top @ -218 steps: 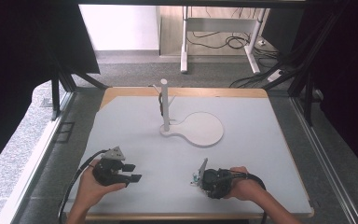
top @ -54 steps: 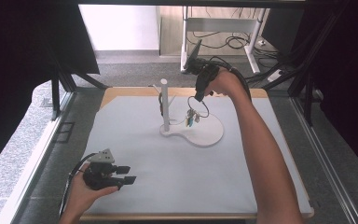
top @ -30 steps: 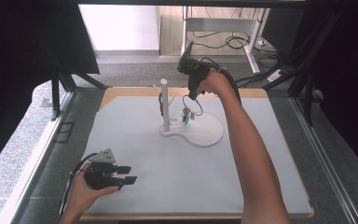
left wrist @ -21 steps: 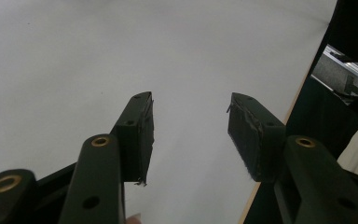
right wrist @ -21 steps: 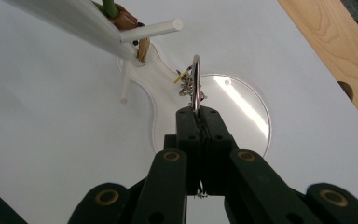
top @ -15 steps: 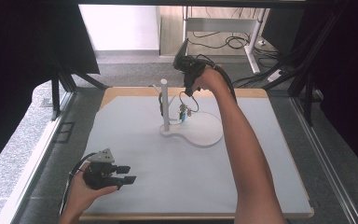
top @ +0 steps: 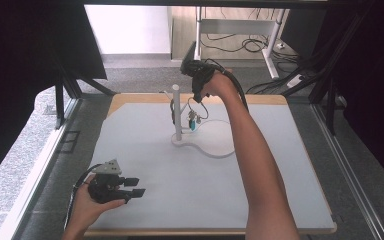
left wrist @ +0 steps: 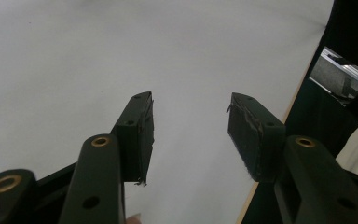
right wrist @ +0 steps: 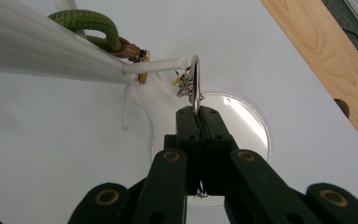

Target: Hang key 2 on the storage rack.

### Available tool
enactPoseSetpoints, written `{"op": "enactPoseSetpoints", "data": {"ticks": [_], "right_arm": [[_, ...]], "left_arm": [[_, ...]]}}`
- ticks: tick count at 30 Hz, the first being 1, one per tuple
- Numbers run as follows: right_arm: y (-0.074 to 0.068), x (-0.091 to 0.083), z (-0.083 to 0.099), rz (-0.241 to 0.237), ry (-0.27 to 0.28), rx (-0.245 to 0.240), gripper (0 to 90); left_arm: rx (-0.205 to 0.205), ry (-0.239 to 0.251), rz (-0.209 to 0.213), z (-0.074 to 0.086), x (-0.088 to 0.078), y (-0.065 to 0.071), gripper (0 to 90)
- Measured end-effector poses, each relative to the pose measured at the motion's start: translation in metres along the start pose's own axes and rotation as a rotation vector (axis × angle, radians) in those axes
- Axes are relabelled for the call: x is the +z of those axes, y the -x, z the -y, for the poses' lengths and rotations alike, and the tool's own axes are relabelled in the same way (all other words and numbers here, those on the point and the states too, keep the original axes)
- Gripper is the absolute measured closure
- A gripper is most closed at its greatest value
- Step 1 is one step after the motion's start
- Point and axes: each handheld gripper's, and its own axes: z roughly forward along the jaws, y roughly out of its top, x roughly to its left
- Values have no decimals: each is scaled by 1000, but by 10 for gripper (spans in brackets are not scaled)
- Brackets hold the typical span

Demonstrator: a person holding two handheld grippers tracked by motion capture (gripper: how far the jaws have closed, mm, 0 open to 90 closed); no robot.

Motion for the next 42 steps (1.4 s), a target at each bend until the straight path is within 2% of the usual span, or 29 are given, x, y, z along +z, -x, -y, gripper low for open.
{"op": "enactPoseSetpoints", "data": {"ticks": [9,19,24,31,36,42], "right_arm": [[-6,2,-2,-16,3,-2,882],[-15,7,-5,-40,7,-28,882],[-22,18,0,-62,3,-28,879],[-23,25,6,-97,17,-30,868],[-21,25,13,-122,41,-24,781],[-17,14,30,-128,79,-6,667]], "left_arm": [[-2,-3,-2,1,1,-1,506],[2,-5,-5,0,1,-1,506],[1,-6,-5,0,1,0,506],[12,-24,-4,-2,6,1,506],[16,-32,-4,-2,8,1,506],[15,-33,-12,-3,9,2,506]]}}
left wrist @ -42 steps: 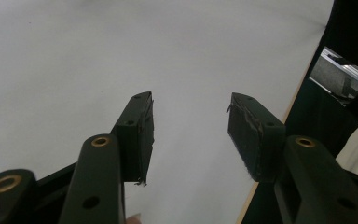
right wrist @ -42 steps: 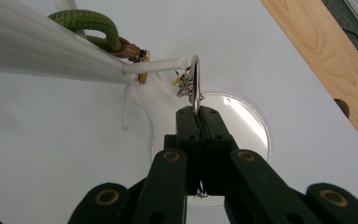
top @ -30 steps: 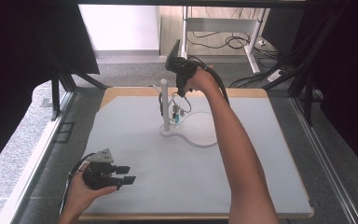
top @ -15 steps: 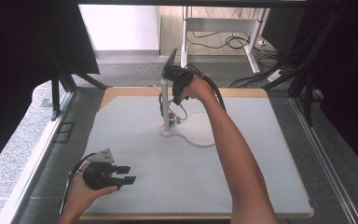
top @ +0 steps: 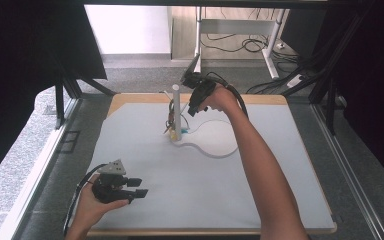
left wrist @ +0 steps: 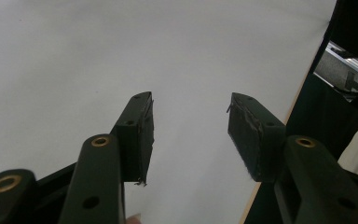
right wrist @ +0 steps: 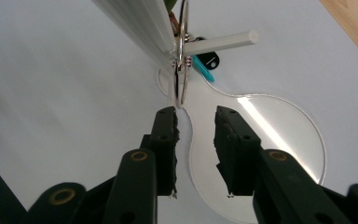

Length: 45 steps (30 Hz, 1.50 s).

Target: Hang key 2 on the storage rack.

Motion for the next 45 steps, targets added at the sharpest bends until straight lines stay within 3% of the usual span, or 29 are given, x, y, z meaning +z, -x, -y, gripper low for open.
{"op": "enactPoseSetpoints", "data": {"ticks": [10,15,18,24,32,37,41,45], "right_arm": [[0,-18,46,-8,102,16,556],[-1,-23,79,-16,162,25,535],[-5,-25,108,-47,240,30,521],[-11,-8,166,-79,331,16,502],[-17,23,227,-78,379,34,488],[-17,32,245,-69,393,58,488],[-17,29,246,-64,413,62,488],[-24,23,251,-5,483,47,477]], "left_arm": [[8,-11,-3,-3,3,1,505],[5,-11,-4,-4,3,-1,504],[1,-7,-4,-5,3,-1,503],[0,-7,-4,-6,3,-2,502],[-1,-15,-10,-6,4,-4,501],[-7,-23,-11,-5,6,-4,500],[-1,-26,-12,-5,6,-4,499],[-6,-28,-15,-5,6,-6,496]]}}
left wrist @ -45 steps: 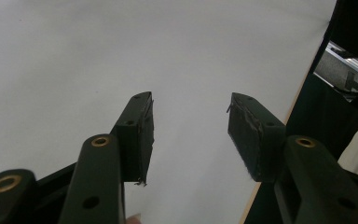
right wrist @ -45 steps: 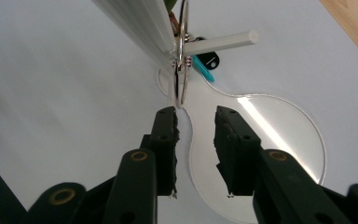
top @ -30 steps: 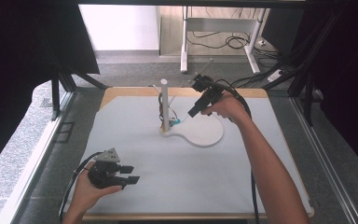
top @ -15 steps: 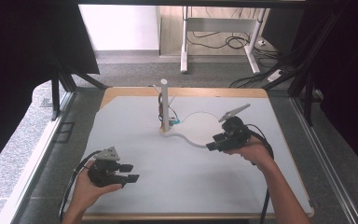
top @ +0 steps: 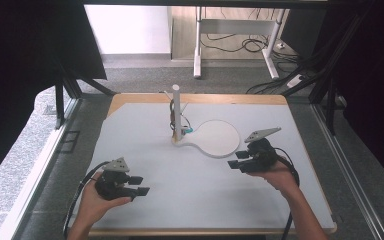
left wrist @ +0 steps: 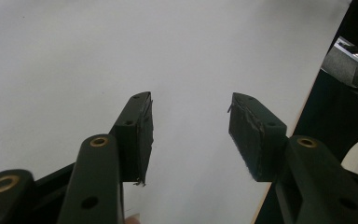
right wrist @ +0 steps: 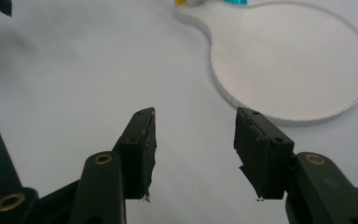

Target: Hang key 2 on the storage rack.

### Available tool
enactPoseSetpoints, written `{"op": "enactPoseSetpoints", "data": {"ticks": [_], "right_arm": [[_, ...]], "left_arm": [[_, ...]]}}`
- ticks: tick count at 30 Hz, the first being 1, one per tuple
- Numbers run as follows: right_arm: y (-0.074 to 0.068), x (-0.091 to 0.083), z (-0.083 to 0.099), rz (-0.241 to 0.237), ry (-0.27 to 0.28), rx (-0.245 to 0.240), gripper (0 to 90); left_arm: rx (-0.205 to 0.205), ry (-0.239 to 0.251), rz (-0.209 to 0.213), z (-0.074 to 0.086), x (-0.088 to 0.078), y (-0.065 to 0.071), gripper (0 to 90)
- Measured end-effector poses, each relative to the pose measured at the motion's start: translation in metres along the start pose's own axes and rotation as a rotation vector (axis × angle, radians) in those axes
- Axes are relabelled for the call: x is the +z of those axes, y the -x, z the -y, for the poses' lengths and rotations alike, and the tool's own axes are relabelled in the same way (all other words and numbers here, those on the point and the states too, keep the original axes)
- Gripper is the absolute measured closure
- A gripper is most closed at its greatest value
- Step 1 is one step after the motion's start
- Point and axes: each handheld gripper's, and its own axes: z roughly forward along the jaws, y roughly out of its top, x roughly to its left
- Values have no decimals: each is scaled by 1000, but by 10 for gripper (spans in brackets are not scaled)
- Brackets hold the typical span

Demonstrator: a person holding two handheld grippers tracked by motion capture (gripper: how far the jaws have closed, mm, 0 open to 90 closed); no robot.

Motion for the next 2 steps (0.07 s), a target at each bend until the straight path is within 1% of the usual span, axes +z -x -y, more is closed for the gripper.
{"op": "enactPoseSetpoints", "data": {"ticks": [2], "right_arm": [[-4,-4,6,15,41,-9,469]], "left_arm": [[-8,6,0,0,0,-1,494]]}}
